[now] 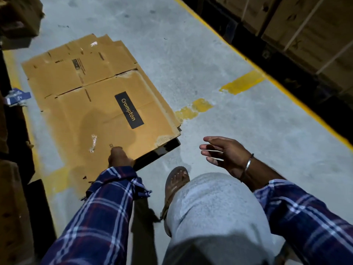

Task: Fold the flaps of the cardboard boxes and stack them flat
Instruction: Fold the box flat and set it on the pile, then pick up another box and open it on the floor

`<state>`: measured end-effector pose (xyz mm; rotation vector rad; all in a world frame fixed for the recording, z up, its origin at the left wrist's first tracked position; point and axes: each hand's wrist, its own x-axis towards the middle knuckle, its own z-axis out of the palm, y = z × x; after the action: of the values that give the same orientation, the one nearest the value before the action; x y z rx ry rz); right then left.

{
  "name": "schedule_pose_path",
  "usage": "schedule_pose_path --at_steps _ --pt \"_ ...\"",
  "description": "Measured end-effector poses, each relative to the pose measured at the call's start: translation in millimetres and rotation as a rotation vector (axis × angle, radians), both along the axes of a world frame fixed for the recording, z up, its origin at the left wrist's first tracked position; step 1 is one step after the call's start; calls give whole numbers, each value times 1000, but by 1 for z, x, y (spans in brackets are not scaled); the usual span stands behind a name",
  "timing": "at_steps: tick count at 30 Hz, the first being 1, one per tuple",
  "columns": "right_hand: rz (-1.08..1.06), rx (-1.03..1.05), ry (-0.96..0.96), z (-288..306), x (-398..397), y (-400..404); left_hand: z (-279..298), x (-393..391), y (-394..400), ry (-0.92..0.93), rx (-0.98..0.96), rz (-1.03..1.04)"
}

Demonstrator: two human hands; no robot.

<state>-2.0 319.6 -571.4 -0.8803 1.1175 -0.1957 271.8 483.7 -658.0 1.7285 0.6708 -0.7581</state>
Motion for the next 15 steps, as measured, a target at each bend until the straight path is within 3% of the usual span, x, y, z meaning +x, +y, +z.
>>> schedule_pose_path --at_steps 3,5,9,15 --pt "-17 -32 -5 16 -11 -5 10 -14 -15 199 -409 81" --pt "-49 -62 -22 32 -29 -10 24 -28 -23 229 -560 -48" --pt "-119 -126 -36 68 -81 -13 86 -61 -35 139 -635 -545" --pt "-210 -268 -43 133 -189 1 209 -138 -71 -64 -564 -1346"
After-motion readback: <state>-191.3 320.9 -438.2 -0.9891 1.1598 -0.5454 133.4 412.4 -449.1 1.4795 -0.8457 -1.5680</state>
